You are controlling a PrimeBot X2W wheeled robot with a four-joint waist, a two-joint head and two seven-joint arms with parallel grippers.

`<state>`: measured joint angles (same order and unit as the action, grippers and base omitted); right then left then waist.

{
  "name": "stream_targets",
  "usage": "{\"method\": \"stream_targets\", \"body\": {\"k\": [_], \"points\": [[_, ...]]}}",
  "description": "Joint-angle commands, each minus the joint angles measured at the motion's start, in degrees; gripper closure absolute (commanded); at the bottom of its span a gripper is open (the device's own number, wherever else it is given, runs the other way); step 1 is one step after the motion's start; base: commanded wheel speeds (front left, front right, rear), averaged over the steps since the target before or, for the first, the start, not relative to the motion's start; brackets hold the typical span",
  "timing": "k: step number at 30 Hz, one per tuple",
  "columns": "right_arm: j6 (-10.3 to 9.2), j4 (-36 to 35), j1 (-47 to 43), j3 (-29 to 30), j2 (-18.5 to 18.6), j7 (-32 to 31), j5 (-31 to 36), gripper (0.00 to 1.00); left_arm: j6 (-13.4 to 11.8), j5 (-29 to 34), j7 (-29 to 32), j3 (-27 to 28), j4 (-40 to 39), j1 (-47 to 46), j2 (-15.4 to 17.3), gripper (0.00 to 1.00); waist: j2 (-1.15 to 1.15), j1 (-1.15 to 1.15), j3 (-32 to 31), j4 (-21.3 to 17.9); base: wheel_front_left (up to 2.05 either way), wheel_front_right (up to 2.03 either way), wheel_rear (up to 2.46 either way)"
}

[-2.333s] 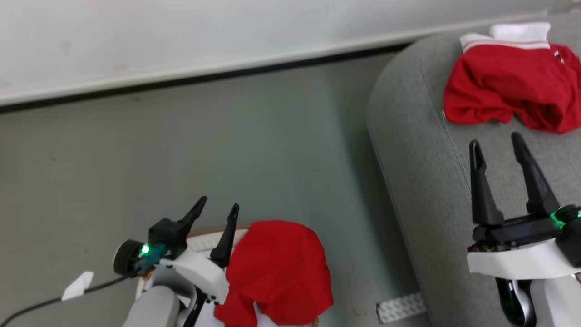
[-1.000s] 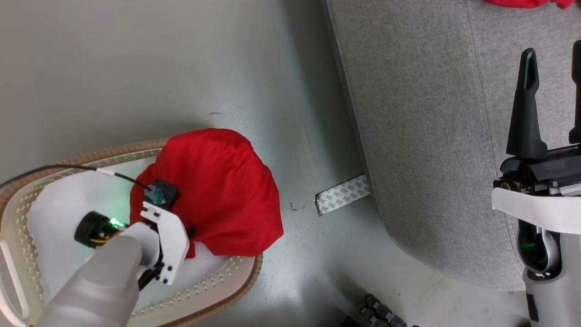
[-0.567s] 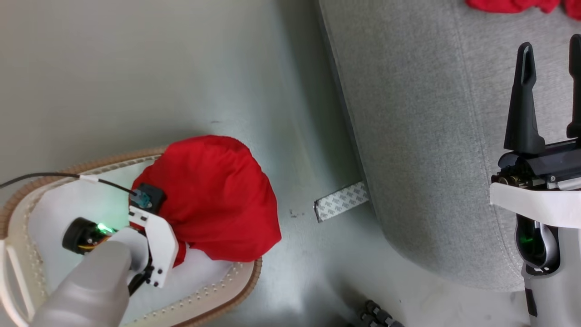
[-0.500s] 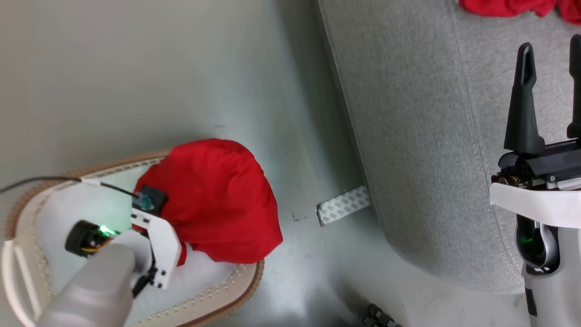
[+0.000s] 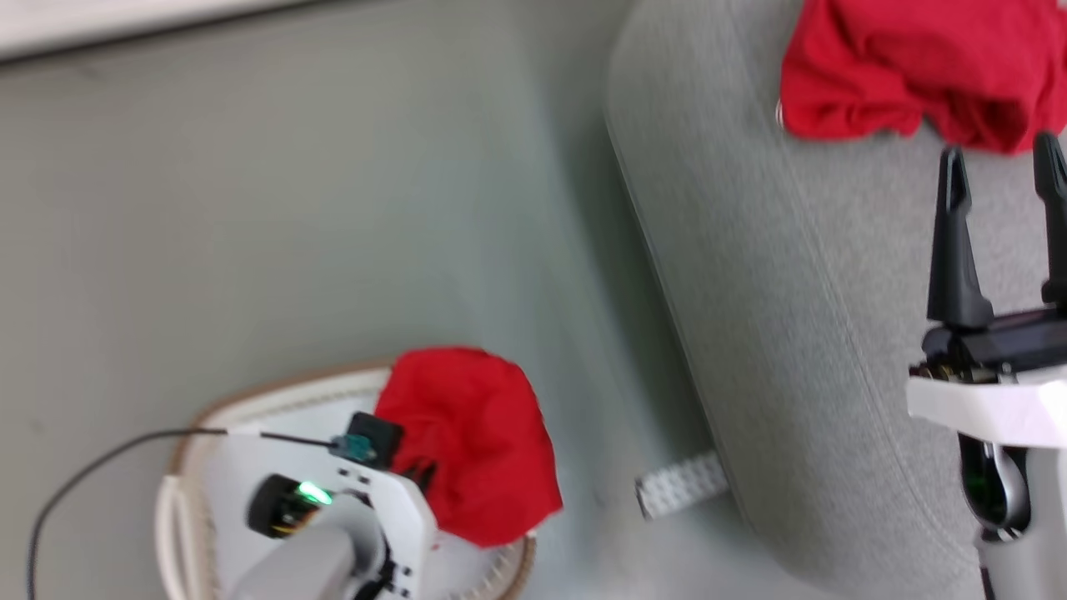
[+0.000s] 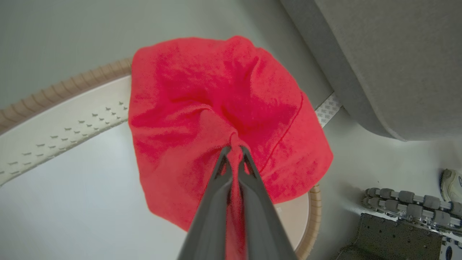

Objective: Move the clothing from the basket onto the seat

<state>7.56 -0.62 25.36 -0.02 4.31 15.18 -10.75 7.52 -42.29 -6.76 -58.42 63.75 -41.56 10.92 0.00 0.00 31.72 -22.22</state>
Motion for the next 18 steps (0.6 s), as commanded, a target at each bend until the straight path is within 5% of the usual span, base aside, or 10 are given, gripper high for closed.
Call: {"method": "stream_targets", "body": {"k": [1,10,18], "points": [[-0.15,0.42,-1.59,0.37,1.08,-0.06,-0.08,0.00,-0.11,-1.40,-1.73,-0.59,-0.87,1.35,-0.80,1.00,0.00,0.00,-7.81,4.35,0.00,0.00,0.00],[-0.15,2.03,-8.28,1.63,3.25,-0.06,-0.76,0.00,-0.12,-5.10,-7.81,-3.41,-8.80,1.59,-2.80,1.00,0.00,0.00,-19.35,11.34,0.00,0.00,0.00],[-0.15,3.23,-11.65,-0.13,4.01,-0.06,-1.43,0.00,-0.35,-4.67,-8.40,1.34,-18.05,1.14,-1.00,1.00,0.00,0.00,-25.57,14.55,0.00,0.00,0.00]]}}
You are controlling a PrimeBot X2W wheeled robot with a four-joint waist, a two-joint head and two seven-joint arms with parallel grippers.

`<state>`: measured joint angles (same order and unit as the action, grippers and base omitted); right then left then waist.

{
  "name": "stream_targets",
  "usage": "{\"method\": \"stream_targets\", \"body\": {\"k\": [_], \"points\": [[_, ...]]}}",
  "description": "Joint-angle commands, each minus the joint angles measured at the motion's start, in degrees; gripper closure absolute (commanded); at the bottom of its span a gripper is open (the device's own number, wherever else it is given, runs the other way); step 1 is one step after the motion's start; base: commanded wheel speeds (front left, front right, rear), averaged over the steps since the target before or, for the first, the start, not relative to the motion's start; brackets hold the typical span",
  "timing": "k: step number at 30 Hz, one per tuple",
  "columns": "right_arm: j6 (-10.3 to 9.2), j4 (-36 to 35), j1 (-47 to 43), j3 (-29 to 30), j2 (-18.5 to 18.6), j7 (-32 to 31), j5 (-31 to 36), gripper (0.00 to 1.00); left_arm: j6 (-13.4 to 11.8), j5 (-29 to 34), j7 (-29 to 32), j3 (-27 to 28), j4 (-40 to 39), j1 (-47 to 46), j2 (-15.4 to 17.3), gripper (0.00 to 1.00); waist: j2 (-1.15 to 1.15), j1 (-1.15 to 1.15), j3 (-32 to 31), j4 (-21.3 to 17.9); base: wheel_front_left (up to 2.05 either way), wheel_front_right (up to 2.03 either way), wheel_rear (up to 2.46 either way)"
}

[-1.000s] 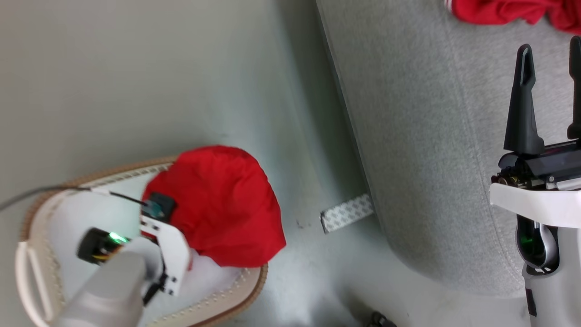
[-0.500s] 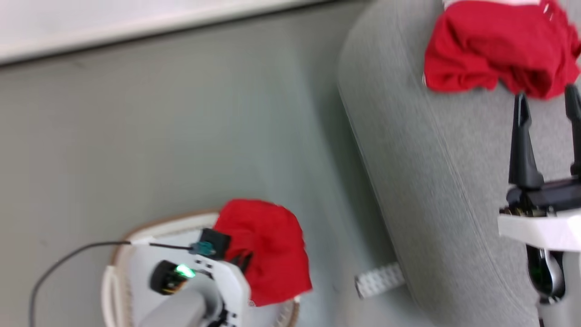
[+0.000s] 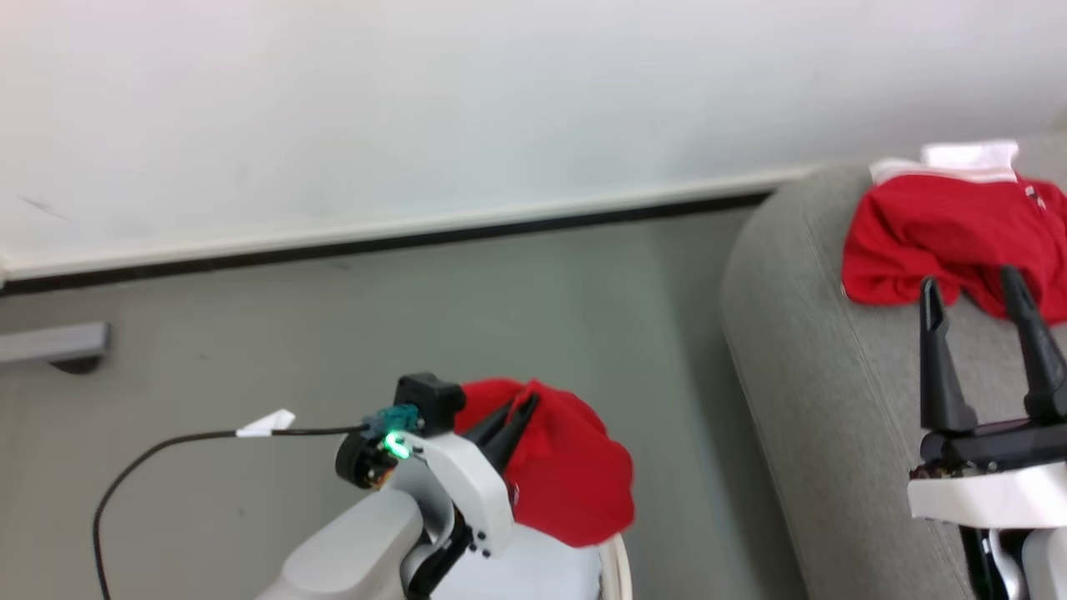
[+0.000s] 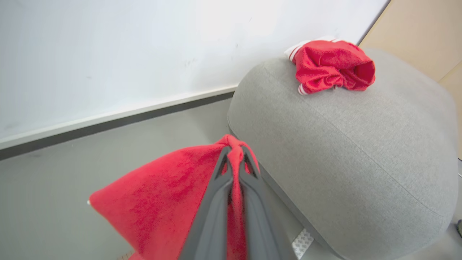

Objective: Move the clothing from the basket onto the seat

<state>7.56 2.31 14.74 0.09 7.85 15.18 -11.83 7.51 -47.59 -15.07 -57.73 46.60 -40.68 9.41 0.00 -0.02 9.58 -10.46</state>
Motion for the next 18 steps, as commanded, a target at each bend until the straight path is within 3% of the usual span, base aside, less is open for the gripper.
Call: {"method": "stream_targets", "body": {"k": [1,11,18], "points": [[-0.15,0.45,-1.38,-0.40,0.42,-0.06,-0.37,0.00,-0.45,1.21,-0.10,1.50,-2.38,0.41,0.68,1.00,0.00,0.02,-4.02,3.09,0.00,0.00,0.00],[-0.15,2.28,-5.99,-3.92,-1.52,-0.06,-1.98,0.00,-4.93,5.83,-0.08,6.96,-15.59,-0.10,3.18,1.00,0.00,0.02,-7.60,5.42,0.00,0.00,0.00],[-0.15,2.46,-6.58,-7.48,-1.87,-0.06,-2.86,0.00,-7.38,4.47,0.71,9.73,-24.96,-1.57,5.48,1.00,0.00,0.02,-8.41,6.09,0.00,0.00,0.00]]}}
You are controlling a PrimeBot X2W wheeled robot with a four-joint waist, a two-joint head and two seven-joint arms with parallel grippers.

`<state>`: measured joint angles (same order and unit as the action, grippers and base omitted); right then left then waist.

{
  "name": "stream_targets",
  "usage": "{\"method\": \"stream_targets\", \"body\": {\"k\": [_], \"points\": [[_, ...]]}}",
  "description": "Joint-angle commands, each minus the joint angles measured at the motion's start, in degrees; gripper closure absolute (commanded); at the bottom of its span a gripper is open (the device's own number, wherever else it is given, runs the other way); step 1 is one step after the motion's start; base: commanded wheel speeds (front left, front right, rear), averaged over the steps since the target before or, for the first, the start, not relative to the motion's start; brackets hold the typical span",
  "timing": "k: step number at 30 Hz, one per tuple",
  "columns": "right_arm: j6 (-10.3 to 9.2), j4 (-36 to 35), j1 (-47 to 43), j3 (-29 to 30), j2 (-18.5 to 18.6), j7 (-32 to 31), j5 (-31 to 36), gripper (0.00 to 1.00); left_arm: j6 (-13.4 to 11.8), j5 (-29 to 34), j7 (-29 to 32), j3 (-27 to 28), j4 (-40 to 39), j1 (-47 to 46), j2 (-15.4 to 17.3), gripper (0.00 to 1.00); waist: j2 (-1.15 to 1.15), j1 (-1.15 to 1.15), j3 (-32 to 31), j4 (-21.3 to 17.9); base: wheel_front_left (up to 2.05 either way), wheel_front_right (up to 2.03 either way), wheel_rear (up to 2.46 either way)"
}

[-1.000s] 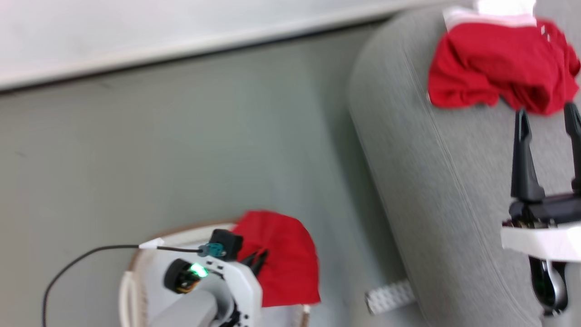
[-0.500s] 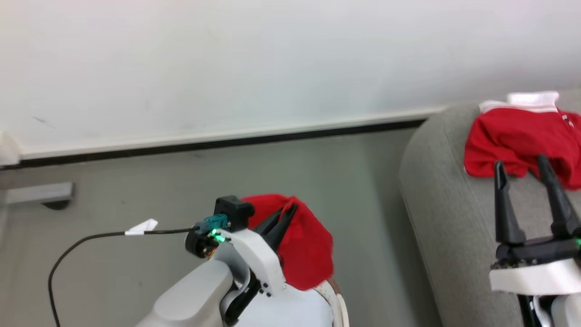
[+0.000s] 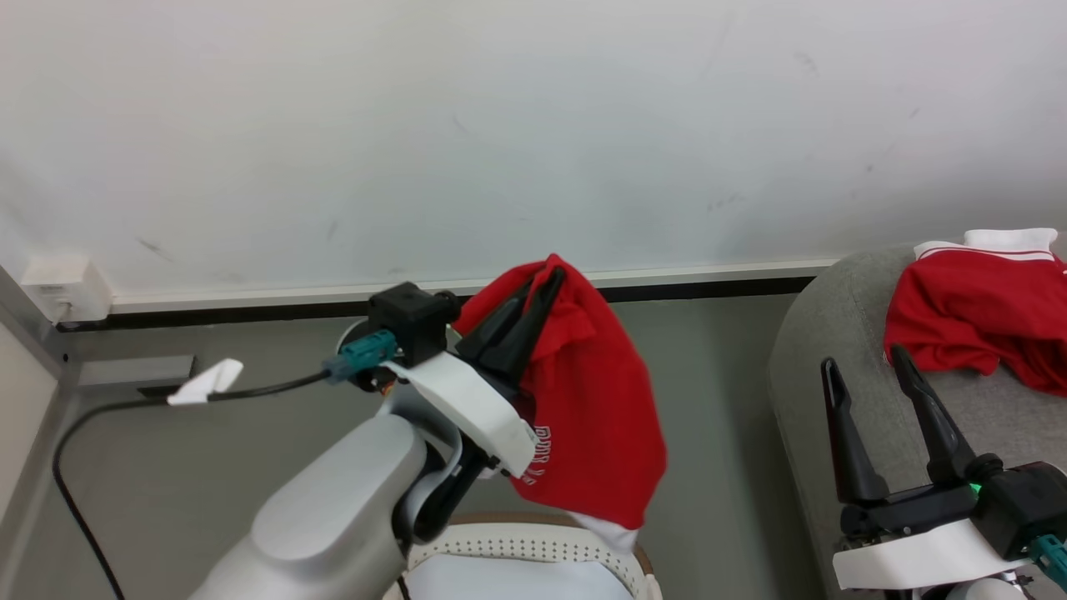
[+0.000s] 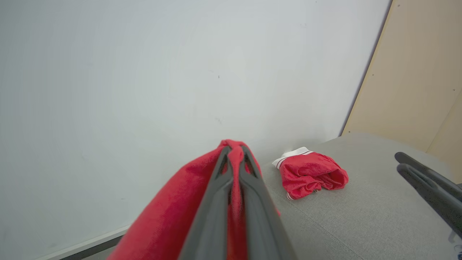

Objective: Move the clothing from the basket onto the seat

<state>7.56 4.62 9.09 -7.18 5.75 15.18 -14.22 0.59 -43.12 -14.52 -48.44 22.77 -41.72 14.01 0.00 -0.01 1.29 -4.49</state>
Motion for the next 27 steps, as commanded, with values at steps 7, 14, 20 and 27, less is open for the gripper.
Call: {"method": "stream_targets", "body": {"k": [7,14,20,27], "points": [[-0.15,0.76,-1.02,-2.40,0.07,-0.06,-0.84,0.00,-2.74,-0.08,1.48,1.21,-8.00,0.16,2.82,1.00,0.00,0.01,-0.51,0.48,0.00,0.00,0.00],[-0.14,1.26,1.19,-6.76,0.83,-0.06,-1.05,0.00,-4.01,0.38,2.28,0.86,-11.28,0.87,3.59,1.00,0.00,0.01,0.11,0.93,0.00,0.00,0.00],[-0.14,1.80,4.41,-13.79,2.04,-0.06,-1.33,0.00,-4.41,0.83,2.39,0.32,-12.17,1.05,3.51,1.00,0.00,0.01,0.69,1.44,0.00,0.00,0.00],[-0.15,6.80,9.65,-20.55,2.93,-0.06,-2.78,0.00,-3.60,0.77,1.85,-1.41,-12.54,2.04,1.67,1.00,0.00,0.01,1.05,3.48,0.00,0.00,0.00]]}}
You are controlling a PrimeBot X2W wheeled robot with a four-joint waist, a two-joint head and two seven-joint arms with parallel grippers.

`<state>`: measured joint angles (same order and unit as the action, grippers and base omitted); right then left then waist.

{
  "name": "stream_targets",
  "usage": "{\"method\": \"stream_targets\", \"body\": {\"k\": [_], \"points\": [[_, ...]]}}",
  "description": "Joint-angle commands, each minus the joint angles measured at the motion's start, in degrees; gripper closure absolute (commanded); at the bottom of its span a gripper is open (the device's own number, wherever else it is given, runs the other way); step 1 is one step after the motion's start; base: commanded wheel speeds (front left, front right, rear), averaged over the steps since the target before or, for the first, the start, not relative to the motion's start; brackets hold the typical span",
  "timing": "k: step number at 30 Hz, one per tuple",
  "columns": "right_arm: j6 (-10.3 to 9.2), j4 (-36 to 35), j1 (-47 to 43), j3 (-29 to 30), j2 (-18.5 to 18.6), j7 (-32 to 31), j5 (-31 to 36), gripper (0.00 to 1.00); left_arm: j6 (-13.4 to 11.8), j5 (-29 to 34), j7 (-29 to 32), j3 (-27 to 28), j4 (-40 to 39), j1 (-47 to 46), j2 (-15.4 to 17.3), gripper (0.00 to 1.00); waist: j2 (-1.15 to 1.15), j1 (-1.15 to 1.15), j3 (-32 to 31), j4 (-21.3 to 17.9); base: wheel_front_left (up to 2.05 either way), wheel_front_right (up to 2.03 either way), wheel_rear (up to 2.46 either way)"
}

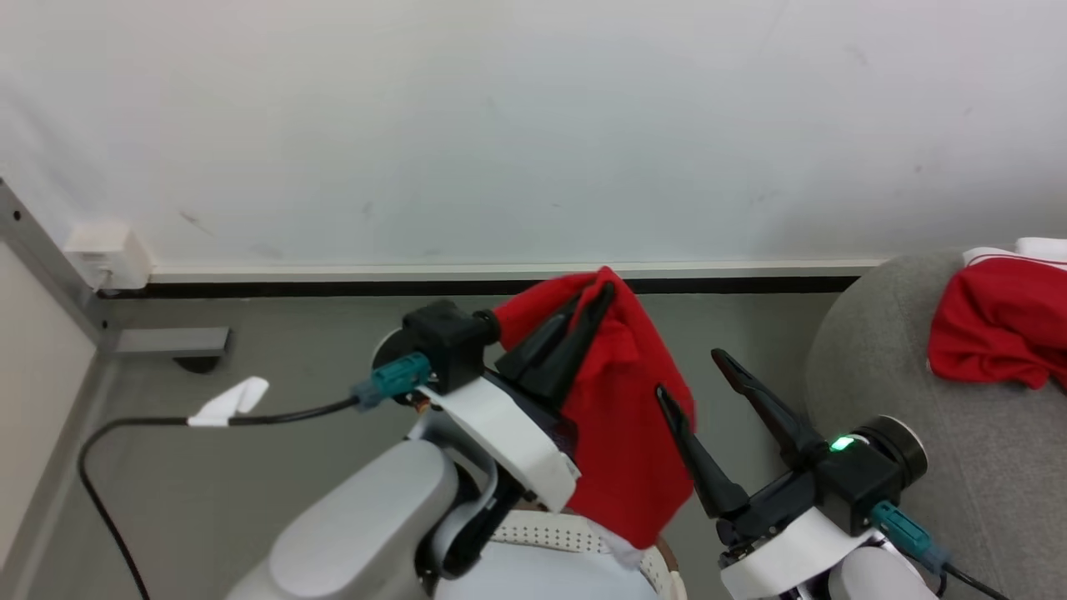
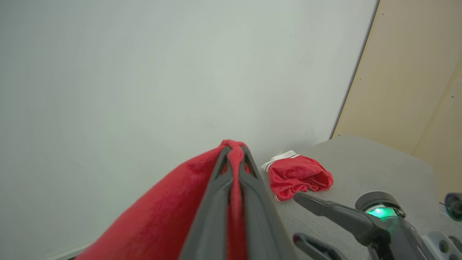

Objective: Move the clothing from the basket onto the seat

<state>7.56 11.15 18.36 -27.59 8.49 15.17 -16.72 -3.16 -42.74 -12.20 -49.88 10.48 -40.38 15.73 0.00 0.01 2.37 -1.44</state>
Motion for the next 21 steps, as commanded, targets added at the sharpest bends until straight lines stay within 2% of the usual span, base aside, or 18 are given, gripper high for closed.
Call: {"method": "stream_targets", "body": {"k": [1,10,16,17,18,19,21], "points": [[-0.15,1.16,1.21,-0.79,0.19,-0.04,-0.51,0.00,0.38,0.26,-0.46,-0.34,-0.27,0.84,-0.39,1.00,0.00,-0.01,-0.10,0.89,0.00,0.00,0.00],[-0.15,16.25,4.75,-5.04,0.69,-0.05,-4.16,0.00,1.71,0.38,0.36,-3.72,-2.70,1.24,-3.44,1.00,0.00,-0.01,-1.33,5.40,0.00,0.00,0.00],[-0.15,20.02,5.92,-6.46,-0.34,-0.05,-6.38,0.00,1.72,0.77,1.44,-5.29,-5.65,1.44,-3.94,1.00,0.00,-0.01,-1.99,8.22,0.00,0.00,0.00],[-0.14,20.23,5.98,-6.53,-0.48,-0.05,-6.87,0.28,1.69,0.75,1.54,-5.44,-6.10,1.56,-3.92,1.00,0.00,-0.01,-2.12,8.66,0.00,0.00,0.00],[-0.15,20.53,6.02,-6.63,-0.52,-0.05,-7.09,0.67,1.63,0.70,1.73,-5.52,-6.47,1.69,-3.82,1.00,0.00,-0.01,-2.24,8.98,0.00,0.00,0.00],[-0.15,20.70,6.14,-6.63,-0.60,-0.05,-7.27,1.00,1.52,0.66,1.94,-5.62,-6.74,1.81,-3.69,1.00,0.00,-0.01,-2.33,9.33,0.00,0.00,0.00],[-0.14,20.79,6.09,-6.65,-0.94,-0.05,-7.84,1.00,1.18,0.57,2.07,-5.77,-7.09,2.13,-3.35,1.00,0.00,-0.01,-2.51,9.90,0.00,0.00,0.00]]}}
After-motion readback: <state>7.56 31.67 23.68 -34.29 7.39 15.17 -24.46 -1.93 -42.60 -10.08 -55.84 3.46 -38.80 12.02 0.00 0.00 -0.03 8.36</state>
